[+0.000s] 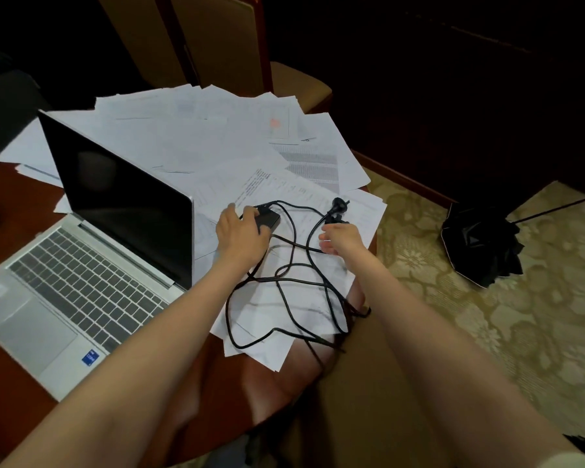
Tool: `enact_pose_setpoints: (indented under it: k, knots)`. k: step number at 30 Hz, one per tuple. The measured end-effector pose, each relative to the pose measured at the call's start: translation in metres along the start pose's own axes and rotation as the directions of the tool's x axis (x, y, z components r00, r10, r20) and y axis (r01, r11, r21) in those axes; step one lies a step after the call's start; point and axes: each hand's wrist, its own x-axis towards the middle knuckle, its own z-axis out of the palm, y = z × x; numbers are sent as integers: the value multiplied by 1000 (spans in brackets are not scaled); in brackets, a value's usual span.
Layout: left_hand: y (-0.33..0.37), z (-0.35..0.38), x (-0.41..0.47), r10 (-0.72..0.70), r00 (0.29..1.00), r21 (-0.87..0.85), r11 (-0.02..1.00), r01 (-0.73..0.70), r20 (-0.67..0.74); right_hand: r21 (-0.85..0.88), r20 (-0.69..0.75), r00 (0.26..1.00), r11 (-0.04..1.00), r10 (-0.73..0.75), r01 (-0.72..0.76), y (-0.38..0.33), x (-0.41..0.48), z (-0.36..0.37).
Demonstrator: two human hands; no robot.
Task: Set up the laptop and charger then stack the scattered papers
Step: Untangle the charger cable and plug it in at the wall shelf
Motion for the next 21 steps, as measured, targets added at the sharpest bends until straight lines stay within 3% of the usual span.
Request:
enact_pose_setpoints:
  k: [2,4,8,12,14,17,21]
  knots:
    - [-1,0,8,-33,997,-9,999,34,77,-66,-1,1000,998,9,-9,1,10,9]
    - [-4,0,14,-63,987,-131,988,83,148,-111,-22,1000,994,4,-7,2,18,17]
    - [-9,9,15,-21,985,-307,949,73,169,-144,-51,998,989,30,-37,6,28,27]
    - [-10,17,14,-55,982,-426,896,128,179,-515,-58,995,857,-77,36,13,32,25]
    - [-11,15,18,-136,974,-512,833,211,180,-601,-66,993,798,-97,38,17,33,24]
    - [-13,11,24,-200,969,-616,748,245,143,-551,-79,991,833,-111,49,18,33,23]
    - [-9,3,23,-306,950,-676,688,265,60,-499,-224,970,866,-98,-28,19,30,18]
